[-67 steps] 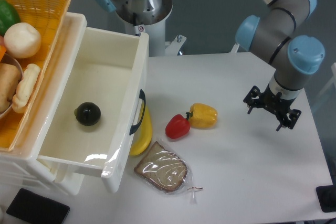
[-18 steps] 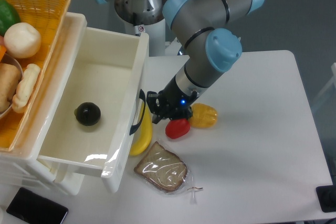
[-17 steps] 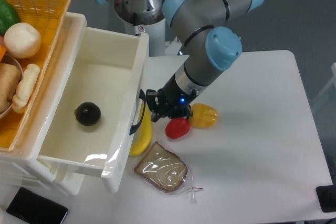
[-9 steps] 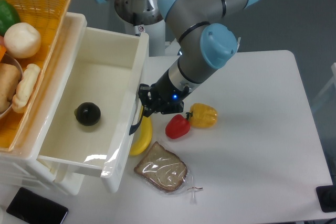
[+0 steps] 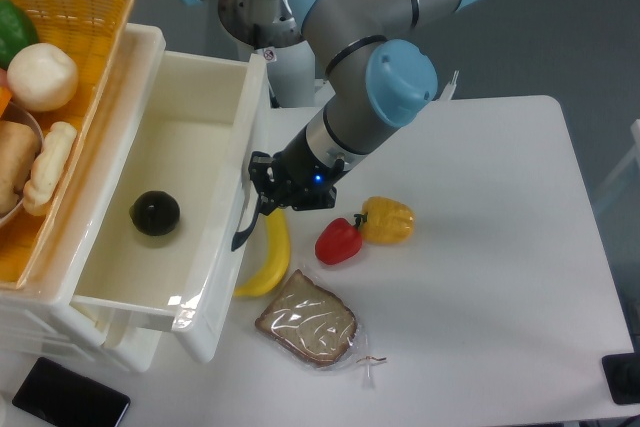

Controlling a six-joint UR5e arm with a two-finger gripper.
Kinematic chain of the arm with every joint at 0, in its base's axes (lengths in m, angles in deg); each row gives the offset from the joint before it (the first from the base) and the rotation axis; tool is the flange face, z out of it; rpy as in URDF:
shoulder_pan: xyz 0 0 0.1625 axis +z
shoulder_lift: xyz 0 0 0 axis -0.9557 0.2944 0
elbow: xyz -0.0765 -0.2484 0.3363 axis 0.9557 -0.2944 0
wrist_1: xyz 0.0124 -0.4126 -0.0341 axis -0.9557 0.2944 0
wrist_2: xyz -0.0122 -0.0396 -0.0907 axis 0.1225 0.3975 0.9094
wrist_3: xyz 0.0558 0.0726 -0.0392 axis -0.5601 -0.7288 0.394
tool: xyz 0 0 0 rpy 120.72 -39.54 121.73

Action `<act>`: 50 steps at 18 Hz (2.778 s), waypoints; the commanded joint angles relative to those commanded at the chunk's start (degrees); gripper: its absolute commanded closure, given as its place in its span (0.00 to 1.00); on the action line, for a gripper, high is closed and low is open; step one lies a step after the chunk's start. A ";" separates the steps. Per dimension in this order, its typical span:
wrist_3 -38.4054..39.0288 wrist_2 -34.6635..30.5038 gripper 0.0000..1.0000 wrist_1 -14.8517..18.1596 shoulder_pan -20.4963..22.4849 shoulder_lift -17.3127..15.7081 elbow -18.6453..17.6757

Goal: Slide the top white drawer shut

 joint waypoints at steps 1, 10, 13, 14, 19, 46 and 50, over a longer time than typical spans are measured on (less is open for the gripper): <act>0.00 0.00 1.00 0.00 -0.36 0.00 -0.09; 0.88 -0.09 1.00 0.09 -5.36 -0.09 -0.44; 0.97 -0.09 1.00 0.00 -6.60 -0.18 -0.44; 1.05 -0.09 1.00 0.00 -7.30 -0.35 -0.35; 1.32 -0.17 1.00 0.09 -8.53 -0.88 -0.44; -15.70 -17.04 0.00 -19.42 11.84 6.85 3.51; -40.02 -22.76 0.00 -19.60 16.95 10.88 5.44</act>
